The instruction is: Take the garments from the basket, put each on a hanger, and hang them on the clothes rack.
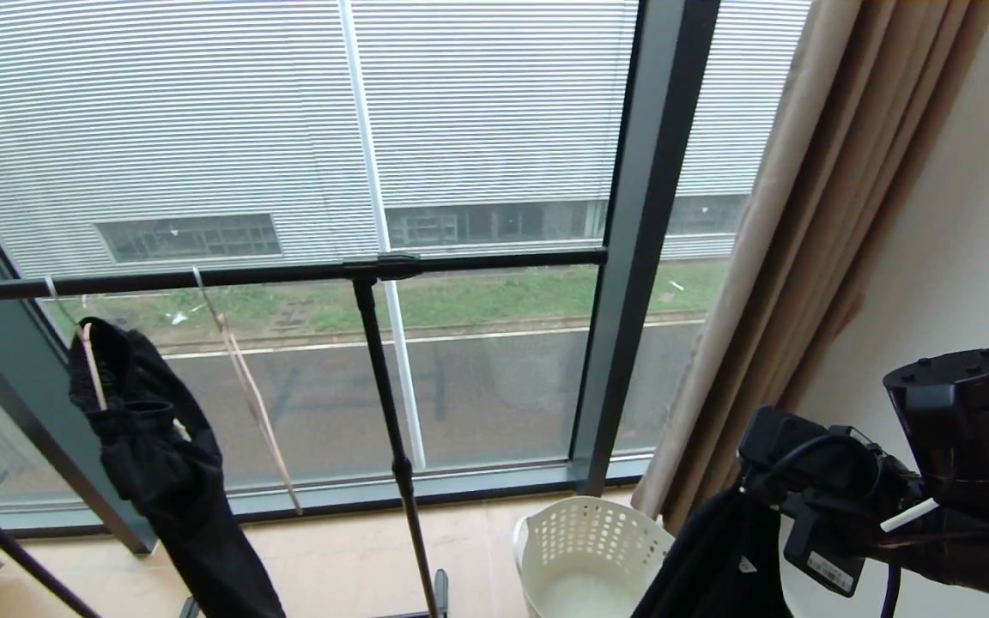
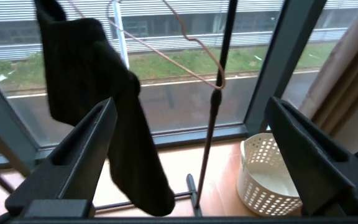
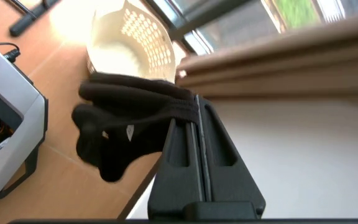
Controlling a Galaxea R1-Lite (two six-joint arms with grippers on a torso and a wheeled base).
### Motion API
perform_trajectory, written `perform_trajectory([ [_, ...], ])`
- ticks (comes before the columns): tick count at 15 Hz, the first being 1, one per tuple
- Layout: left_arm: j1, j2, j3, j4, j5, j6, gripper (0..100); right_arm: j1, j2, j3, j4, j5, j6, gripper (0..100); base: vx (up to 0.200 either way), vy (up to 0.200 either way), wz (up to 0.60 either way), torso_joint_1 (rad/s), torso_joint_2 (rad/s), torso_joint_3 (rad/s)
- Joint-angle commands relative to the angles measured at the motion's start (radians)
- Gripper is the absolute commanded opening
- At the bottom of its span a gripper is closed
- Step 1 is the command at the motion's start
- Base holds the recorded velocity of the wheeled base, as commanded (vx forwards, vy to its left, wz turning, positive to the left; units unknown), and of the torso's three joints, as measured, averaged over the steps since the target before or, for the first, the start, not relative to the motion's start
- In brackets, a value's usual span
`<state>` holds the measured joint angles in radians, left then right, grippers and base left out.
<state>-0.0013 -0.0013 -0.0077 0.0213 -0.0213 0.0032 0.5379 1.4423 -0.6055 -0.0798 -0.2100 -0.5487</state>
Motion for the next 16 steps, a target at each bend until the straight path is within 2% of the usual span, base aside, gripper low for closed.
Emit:
perform_trajectory([
  [1,-0.002,0.001,0.0,0.0,0.0,0.0,100,0.001,0.004,0.004,-0.015,0.0,0.0,0,-0.2,0.0,0.0,-0.007,0.0,0.002],
  [3,0.0,0.001,0.0,0.0,0.0,0.0,100,0.001,0.004,0.01,-0.028,0.0,0.0,0,-0.2,0.0,0.0,0.007,0.0,0.005],
  [16,0.0,0.001,0.0,0.0,0.001,-0.002,100,0.001,0.003,0.013,-0.031,0.0,0.0,0,-0.2,0.2,0.0,0.0,0.0,0.002],
])
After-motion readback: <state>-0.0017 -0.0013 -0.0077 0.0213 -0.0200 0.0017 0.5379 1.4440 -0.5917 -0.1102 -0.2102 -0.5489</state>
